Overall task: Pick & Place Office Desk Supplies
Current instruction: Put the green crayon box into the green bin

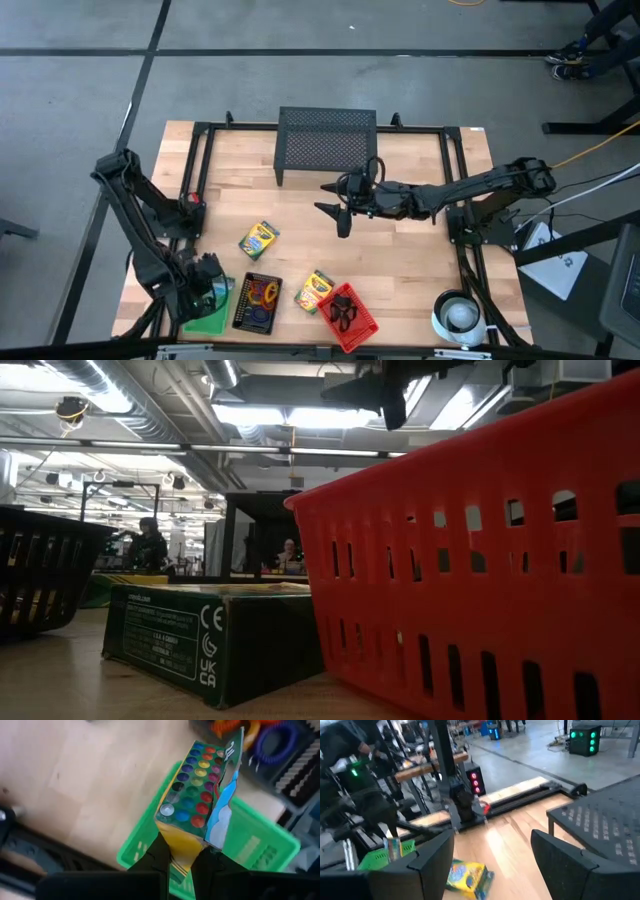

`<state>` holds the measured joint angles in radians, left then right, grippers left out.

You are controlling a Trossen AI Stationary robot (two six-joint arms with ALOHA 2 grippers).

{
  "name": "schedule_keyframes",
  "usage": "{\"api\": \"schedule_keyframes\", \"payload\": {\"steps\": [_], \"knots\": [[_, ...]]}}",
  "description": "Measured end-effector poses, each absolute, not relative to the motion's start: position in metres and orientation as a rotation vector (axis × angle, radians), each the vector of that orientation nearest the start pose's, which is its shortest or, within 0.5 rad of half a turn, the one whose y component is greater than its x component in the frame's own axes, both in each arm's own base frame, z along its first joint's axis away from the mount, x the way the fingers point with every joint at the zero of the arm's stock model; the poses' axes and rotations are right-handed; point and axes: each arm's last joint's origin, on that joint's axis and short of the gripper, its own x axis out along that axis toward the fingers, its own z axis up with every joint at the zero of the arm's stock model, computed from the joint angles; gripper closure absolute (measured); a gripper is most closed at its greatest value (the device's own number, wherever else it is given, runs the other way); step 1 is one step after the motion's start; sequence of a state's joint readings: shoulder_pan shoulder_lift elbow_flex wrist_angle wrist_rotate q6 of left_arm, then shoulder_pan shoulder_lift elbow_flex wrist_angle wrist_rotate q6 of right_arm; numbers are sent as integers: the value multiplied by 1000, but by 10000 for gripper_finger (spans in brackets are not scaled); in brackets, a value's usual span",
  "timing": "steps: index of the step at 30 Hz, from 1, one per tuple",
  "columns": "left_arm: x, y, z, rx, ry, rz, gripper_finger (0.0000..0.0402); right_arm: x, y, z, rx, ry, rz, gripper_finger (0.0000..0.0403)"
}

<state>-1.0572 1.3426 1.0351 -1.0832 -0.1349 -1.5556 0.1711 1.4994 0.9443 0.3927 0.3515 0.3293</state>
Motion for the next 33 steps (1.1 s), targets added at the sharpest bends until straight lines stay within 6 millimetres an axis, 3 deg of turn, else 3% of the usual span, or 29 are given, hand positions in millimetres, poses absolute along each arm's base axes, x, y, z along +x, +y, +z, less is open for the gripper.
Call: {"api": "schedule_keyframes", "payload": {"steps": [19,27,33], "knots": [[145,-158,249,-261,1235,450,368,335,49,266,284,154,-187,135],[143,-151,250,-174,1186,510,368,335,49,266,284,154,-186,135],[135,-159,251,-120,1066,496,368,335,51,266,293,157,-173,135]]}}
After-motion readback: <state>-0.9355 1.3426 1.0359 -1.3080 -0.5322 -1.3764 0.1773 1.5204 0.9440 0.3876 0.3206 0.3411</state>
